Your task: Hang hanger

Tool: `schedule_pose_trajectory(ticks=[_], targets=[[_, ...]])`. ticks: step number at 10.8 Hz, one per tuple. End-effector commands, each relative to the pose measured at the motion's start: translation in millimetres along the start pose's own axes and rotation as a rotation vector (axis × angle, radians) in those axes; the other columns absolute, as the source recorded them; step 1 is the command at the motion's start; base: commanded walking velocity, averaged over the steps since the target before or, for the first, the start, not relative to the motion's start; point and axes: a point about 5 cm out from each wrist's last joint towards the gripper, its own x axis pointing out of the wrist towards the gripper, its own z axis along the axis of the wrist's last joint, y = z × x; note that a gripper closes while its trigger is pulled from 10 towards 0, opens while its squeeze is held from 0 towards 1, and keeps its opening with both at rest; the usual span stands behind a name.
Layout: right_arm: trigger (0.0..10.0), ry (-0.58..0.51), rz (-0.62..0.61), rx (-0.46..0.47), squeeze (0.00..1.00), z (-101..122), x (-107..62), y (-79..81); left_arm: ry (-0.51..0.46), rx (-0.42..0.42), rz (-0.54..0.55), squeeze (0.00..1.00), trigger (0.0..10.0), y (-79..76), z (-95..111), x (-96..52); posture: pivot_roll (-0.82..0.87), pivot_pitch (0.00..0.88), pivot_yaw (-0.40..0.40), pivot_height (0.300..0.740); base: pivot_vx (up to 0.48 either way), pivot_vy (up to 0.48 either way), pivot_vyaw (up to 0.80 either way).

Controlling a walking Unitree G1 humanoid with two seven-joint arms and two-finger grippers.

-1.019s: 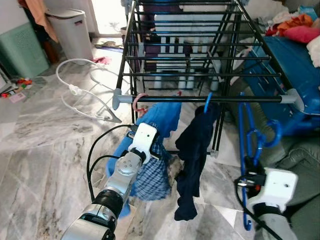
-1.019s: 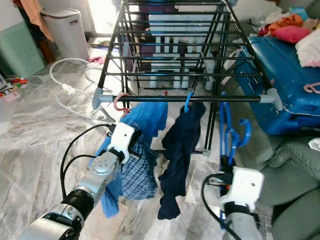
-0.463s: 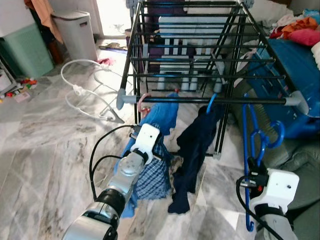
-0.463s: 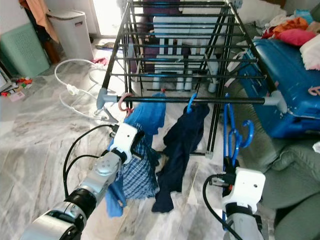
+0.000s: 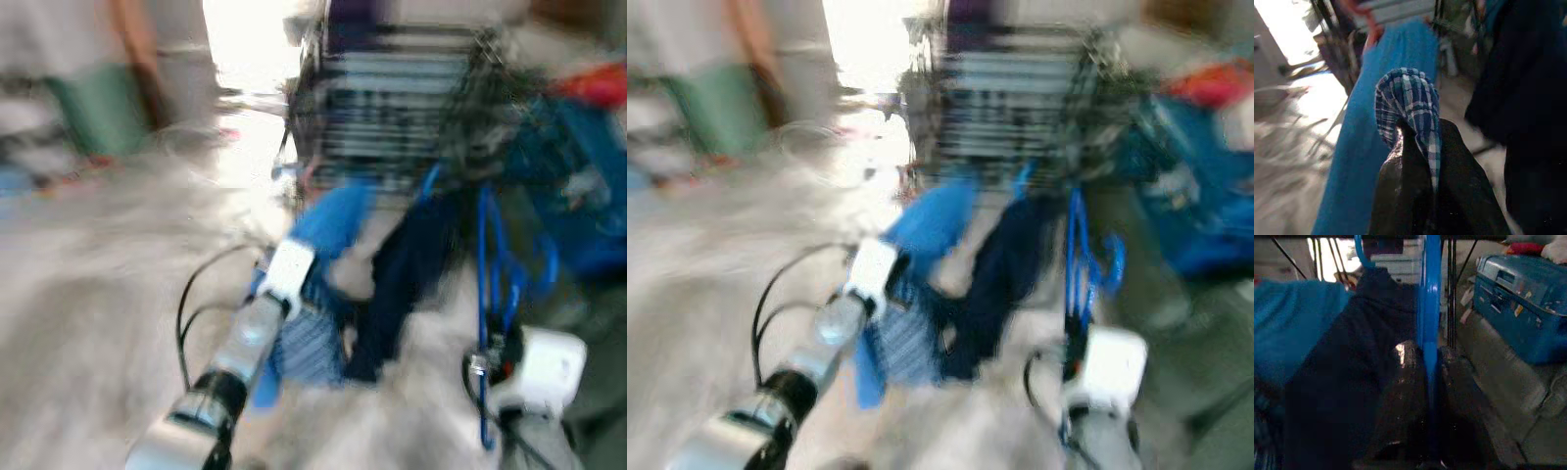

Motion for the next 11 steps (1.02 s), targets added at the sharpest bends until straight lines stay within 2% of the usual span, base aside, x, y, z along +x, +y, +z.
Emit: schedule_pose_trajectory(ticks=[1,4,6,8,11], targets=[[0.0,-0.012,-0.011,0.006,0.00,3,-0.8,0.1,-0.038,0.019,-0.011,0.00,10.0,0.7,11,4.6,-0.08,0.000,0.013,0.740,-0.296,0.000,0.00],[0.0,0.009,-0.002,0.003,0.00,-1,-4.4,2.7,-0.033,0.026,-0.025,0.00,10.0,1.0,9,3.3,-0.08,0.000,0.021,0.740,-0.291,0.000,0.00],[0.0,0.040,-0.011,-0.002,0.00,-6,-6.3,3.0,-0.047,0.047,-0.092,0.00,10.0,-5.3,11,3.7,-0.08,0.000,0.016,0.740,-0.289,0.000,0.00],[0.0,0.061,0.024,-0.020,0.00,-8,-5.9,10.1,-0.102,0.138,-0.248,0.00,10.0,-15.6,20,3.6,-0.09,0.000,0.007,0.740,-0.285,0.000,0.00],[0.0,0.078,0.045,-0.038,0.00,-10,-6.9,13.1,-0.111,0.217,-0.352,0.00,10.0,-19.1,20,1.8,-0.10,0.001,0.002,0.740,-0.281,0.000,0.00]])
